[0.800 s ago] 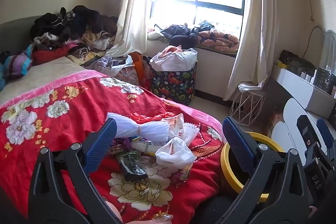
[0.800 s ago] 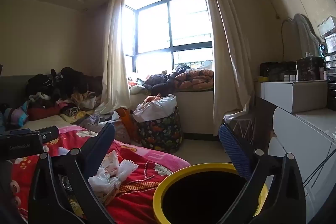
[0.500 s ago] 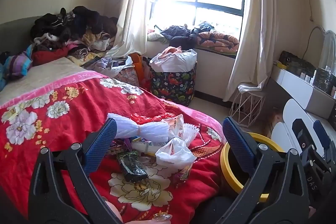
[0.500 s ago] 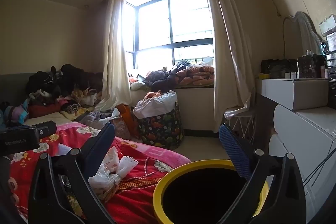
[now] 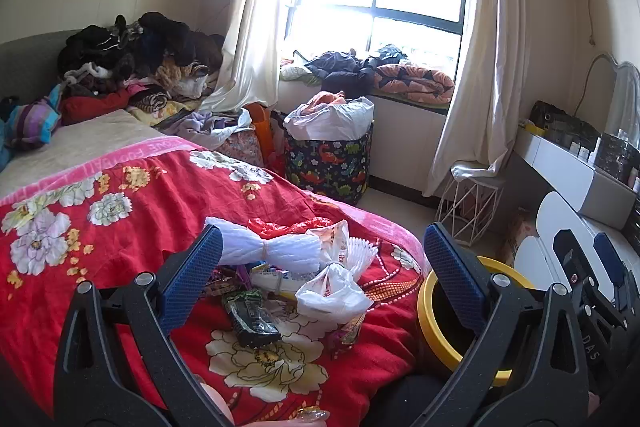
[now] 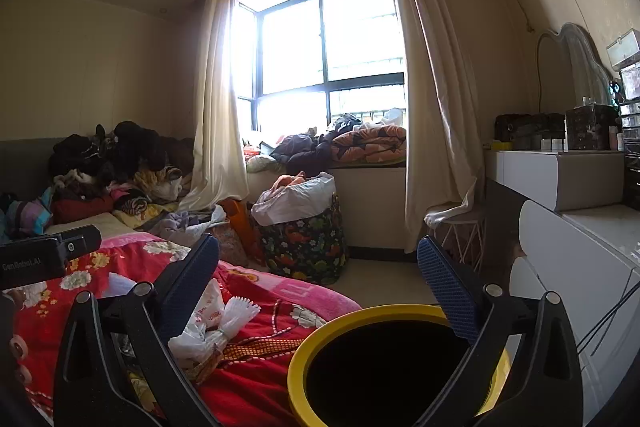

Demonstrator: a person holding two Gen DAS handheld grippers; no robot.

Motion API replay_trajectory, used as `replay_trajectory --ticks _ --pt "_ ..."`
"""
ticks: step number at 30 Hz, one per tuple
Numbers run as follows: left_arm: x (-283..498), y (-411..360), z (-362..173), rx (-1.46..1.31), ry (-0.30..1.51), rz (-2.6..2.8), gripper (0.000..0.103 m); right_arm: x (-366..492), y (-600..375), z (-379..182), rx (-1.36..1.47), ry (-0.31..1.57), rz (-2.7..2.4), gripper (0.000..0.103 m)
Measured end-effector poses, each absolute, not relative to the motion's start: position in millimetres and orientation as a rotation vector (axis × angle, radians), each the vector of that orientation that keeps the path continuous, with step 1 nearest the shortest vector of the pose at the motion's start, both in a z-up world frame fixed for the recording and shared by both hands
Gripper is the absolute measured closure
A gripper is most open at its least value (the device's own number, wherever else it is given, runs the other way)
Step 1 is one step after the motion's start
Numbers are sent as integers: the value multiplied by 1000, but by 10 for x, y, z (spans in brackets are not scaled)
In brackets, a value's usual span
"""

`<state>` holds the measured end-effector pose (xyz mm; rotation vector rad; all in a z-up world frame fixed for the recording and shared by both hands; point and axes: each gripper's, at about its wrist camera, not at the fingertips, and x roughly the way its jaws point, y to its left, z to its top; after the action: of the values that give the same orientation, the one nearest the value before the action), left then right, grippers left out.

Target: Collect trash

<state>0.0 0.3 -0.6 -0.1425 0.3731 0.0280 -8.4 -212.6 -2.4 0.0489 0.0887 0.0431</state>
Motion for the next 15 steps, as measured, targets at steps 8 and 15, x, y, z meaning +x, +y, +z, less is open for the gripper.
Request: replay_trajectory --ticks 8,15 --pt "13 22 40 -144 371 27 10 -70 -2121 -37 49 89 43 6" --pt "16 26 47 -144 369 25 10 -72 -2135 -31 46 95 44 6"
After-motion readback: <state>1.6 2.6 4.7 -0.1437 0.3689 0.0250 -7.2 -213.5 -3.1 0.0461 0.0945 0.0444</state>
